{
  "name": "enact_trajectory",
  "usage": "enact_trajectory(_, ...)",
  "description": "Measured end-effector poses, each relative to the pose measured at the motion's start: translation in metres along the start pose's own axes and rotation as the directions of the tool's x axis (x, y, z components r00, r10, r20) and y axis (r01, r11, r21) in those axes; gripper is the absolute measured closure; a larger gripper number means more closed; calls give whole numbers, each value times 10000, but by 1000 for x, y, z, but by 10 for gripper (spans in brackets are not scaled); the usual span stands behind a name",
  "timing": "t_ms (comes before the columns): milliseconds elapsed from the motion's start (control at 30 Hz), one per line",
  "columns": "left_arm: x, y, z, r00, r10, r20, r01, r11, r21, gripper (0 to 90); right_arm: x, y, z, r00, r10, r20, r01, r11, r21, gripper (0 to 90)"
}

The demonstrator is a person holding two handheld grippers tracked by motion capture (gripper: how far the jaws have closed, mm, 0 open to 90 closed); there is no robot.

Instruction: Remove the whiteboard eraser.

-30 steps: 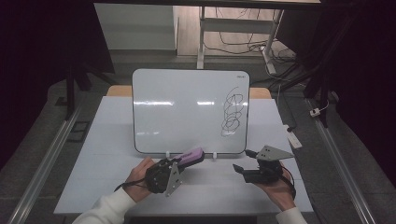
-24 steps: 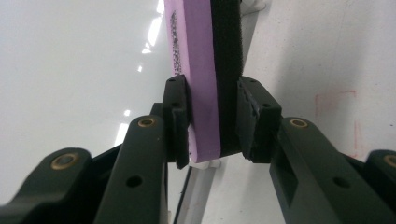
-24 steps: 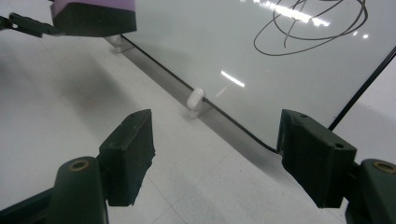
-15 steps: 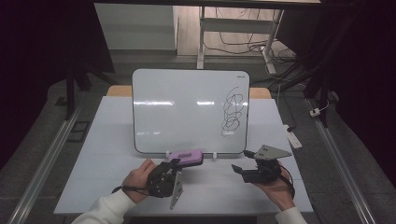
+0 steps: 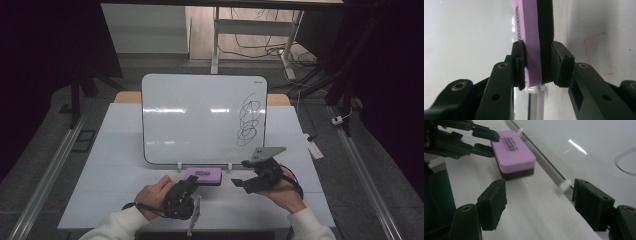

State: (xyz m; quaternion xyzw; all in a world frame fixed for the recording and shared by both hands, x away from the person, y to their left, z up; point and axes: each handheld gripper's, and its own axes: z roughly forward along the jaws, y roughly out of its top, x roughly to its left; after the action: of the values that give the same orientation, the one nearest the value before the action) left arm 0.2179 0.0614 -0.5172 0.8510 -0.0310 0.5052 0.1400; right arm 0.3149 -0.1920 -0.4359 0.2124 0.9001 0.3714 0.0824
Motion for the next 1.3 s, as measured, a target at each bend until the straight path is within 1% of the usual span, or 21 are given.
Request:
enact_trajectory(100, 0, -1, 0, 10000, 12, 24, -12, 10000, -6, 663, -1, 15, 11, 9995, -227, -200, 232, 9993, 293, 273)
enact_trajectory(300, 1, -1, 0, 9999, 98, 21, -98, 9999, 94, 663, -1, 26, 18, 9983, -489, -306, 497, 9984, 274, 272)
enact_trajectory(400, 1, -1, 0, 9999, 120, 8, -120, 9999, 104, 663, -1, 34, 23, 9973, -589, -439, 609, 9971, 450, 279)
enact_trajectory(500, 2, 0, -1, 9991, 432, 49, -433, 9986, 313, 663, -1, 44, 29, 9940, -825, -716, 876, 9936, 710, 284)
enact_trajectory(533, 0, 0, 0, 9996, 265, 9, -265, 9996, 122, 664, 0, 49, 31, 9929, -863, -813, 932, 9920, 849, 284)
enact_trajectory(567, 1, 0, 0, 9992, 388, 36, -389, 9990, 202, 664, 1, 53, 34, 9913, -939, -927, 1030, 9898, 981, 284)
enact_trajectory(600, -2, 0, 2, 10000, 61, -56, -62, 9999, -111, 664, 1, 58, 37, 9895, -993, -1048, 1110, 9874, 1131, 282)
enact_trajectory(633, -3, 0, 2, 10000, 61, -70, -62, 9999, -90, 664, 1, 58, 37, 9895, -993, -1048, 1110, 9874, 1131, 282)
enact_trajectory(667, -1, 1, 0, 9987, 504, -22, -503, 9984, 243, 664, 1, 61, 40, 9882, -1055, -1110, 1190, 9851, 1240, 282)
enact_trajectory(700, -1, 1, 0, 9987, 500, -25, -499, 9985, 238, 664, 2, 68, 48, 9845, -1114, -1358, 1326, 9784, 1587, 282)
enact_trajectory(767, -2, 0, 1, 9992, 384, -90, -383, 9992, 124, 664, 2, 73, 55, 9811, -1123, -1575, 1419, 9712, 1913, 283)
enact_trajectory(800, -2, 0, 1, 9990, 429, -112, -427, 9990, 148, 664, 2, 73, 55, 9811, -1123, -1575, 1419, 9712, 1913, 283)
enact_trajectory(900, -3, 0, 1, 9987, 475, -194, -473, 9988, 134, 664, 3, 78, 68, 9734, -1137, -1989, 1609, 9573, 2403, 286)
enact_trajectory(933, -3, 0, 1, 9986, 493, -212, -490, 9987, 143, 664, 4, 79, 70, 9748, -948, -2021, 1479, 9524, 2664, 285)
enact_trajectory(1033, -3, 0, 1, 9978, 609, -251, -605, 9980, 171, 664, 3, 79, 75, 9691, -1004, -2255, 1636, 9453, 2823, 280)
enact_trajectory(1067, -3, 1, 1, 9974, 670, -266, -666, 9976, 176, 664, 3, 79, 76, 9696, -805, -2309, 1495, 9425, 2990, 279)
enact_trajectory(1133, -4, 1, 1, 9971, 713, -277, -709, 9974, 160, 664, 1, 79, 82, 9616, -922, -2584, 1718, 9366, 3055, 285)
enact_trajectory(1167, -4, 2, 2, 9968, 738, -305, -732, 9971, 182, 664, 1, 79, 82, 9616, -922, -2584, 1718, 9366, 3055, 285)
enact_trajectory(1233, -5, 2, 2, 9960, 831, -317, -825, 9964, 205, 664, 2, 80, 85, 9596, -809, -2695, 1708, 9285, 3298, 298)
enact_trajectory(1267, -5, 3, 2, 9957, 863, -337, -856, 9961, 215, 664, 3, 80, 89, 9547, -827, -2859, 1846, 9179, 3511, 303)
enact_trajectory(1300, -5, 3, 2, 9954, 893, -362, -886, 9959, 206, 664, 3, 80, 92, 9526, -851, -2922, 1925, 9121, 3619, 304)
